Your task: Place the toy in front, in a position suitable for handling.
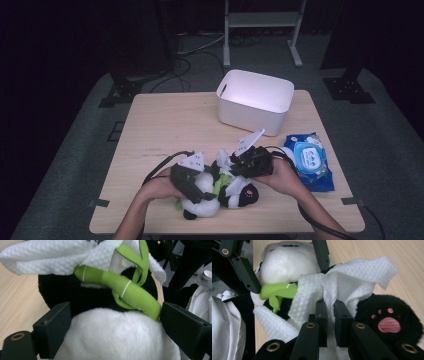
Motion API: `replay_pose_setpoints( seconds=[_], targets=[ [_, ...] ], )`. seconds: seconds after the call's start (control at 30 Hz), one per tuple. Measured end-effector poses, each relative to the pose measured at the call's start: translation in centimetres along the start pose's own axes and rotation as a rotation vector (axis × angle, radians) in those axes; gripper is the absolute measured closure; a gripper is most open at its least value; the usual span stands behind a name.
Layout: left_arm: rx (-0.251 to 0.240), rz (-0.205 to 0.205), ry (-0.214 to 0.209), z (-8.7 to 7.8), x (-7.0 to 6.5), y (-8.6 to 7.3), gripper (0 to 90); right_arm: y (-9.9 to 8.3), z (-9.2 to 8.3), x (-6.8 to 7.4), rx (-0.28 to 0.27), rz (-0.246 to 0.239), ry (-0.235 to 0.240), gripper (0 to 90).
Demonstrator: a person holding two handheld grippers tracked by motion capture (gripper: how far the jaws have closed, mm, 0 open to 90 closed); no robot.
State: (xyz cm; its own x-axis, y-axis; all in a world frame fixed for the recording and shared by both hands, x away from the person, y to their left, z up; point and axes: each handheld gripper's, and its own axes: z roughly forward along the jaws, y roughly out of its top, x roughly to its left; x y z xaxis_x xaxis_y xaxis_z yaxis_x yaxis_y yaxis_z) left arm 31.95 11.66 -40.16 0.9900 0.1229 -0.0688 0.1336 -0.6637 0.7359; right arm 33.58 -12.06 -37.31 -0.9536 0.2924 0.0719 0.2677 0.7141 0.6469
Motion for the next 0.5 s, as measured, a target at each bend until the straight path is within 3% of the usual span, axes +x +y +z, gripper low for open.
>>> replay_pose_setpoints(
  seconds=[0.33, 0.5],
  targets=[
    [0.0, -0.006, 0.004, 0.0, 0.1, 0.0, 11.4, -1.1, -1.5, -0.5, -0.026, 0.02, -0.008, 81.9],
    [-0.011, -0.014, -0.003, 0.0, 0.1, 0.0, 11.1, -0.2, -1.4, -0.2, -0.031, 0.004, 0.001, 81.9]
  ],
)
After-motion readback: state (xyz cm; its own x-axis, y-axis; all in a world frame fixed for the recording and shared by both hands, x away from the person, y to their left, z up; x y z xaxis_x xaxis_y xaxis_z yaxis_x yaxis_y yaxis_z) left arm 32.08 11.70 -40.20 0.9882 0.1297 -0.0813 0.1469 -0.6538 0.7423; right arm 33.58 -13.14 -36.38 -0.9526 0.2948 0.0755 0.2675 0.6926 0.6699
